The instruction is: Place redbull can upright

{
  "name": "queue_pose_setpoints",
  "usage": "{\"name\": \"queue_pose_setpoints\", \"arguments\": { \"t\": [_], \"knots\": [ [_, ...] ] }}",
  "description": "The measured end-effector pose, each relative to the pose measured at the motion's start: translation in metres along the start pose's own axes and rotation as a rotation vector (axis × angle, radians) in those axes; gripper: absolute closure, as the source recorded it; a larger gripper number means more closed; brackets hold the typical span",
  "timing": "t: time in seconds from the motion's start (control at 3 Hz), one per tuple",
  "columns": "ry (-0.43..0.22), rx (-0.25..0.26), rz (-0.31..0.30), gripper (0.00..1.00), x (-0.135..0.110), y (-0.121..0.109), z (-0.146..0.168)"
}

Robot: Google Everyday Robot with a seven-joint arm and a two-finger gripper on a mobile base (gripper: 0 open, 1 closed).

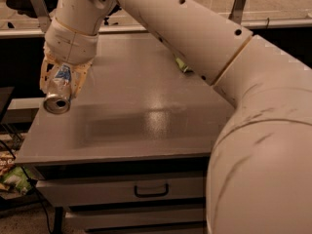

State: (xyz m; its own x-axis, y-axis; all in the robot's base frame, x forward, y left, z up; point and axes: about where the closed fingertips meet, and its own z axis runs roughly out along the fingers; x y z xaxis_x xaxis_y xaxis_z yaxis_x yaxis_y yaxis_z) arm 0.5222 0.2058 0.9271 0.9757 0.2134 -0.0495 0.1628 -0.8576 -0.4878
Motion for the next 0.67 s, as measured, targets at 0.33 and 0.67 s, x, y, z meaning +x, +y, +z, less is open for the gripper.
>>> {"name": "queue_pose_setpoints", "arguments": {
  "t": [0.33,0.67],
  "knots": [
    [0.056,0.101,0.135,1.00,0.003,-0.009,-0.018],
    [0.114,0.210,0.284,1.00,0.010,-0.011,-0.032]
  ]
}}
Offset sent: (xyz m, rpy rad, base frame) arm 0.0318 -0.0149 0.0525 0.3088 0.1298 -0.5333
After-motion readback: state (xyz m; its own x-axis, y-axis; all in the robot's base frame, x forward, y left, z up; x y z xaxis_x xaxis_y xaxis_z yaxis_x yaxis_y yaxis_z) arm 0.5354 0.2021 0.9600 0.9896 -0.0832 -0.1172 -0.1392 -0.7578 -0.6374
